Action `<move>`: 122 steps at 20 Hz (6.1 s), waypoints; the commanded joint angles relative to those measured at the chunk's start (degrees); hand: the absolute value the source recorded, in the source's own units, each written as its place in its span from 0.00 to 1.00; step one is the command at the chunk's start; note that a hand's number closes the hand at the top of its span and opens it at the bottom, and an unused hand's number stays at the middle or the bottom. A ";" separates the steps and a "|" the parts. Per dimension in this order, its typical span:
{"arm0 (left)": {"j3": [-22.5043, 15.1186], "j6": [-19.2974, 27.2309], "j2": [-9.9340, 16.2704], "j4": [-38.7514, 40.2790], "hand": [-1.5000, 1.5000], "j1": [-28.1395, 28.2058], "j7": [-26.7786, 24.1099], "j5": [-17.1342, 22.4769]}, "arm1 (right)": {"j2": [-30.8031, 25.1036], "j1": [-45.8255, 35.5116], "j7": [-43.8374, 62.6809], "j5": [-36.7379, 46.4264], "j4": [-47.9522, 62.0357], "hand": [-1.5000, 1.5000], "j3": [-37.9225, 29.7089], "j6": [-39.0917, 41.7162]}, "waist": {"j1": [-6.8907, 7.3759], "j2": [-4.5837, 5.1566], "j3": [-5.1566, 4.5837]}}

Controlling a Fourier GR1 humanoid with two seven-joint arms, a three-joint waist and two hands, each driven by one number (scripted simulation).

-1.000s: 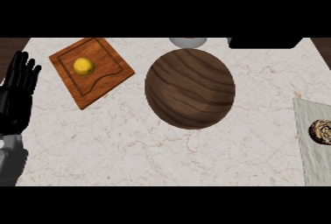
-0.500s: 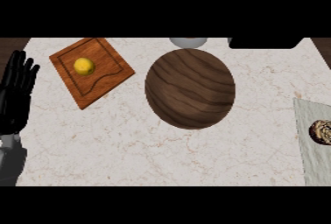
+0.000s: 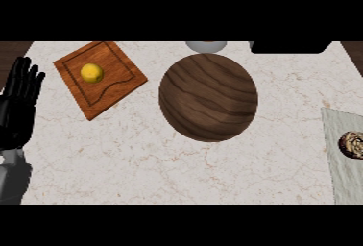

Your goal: Pick the pear from the placemat and place it in the bowl

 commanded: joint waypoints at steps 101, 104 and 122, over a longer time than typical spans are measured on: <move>4.79 -5.96 -3.94 0.75 0.50 -1.80 0.23 -4.10 | 35.58 -43.92 52.64 15.47 -15.03 1.00 37.82 -30.42 | 0.72 0.19 -0.02; 4.75 -4.28 -4.11 1.23 0.50 -3.83 1.52 -4.97 | 39.42 -44.64 52.72 16.25 -9.10 0.00 35.50 -35.21 | 0.66 0.20 0.00; 6.07 -5.63 -3.58 1.20 0.50 -2.31 0.68 -3.93 | 39.63 -39.89 26.17 6.46 -3.68 0.00 15.05 -59.67 | 0.04 -0.01 0.03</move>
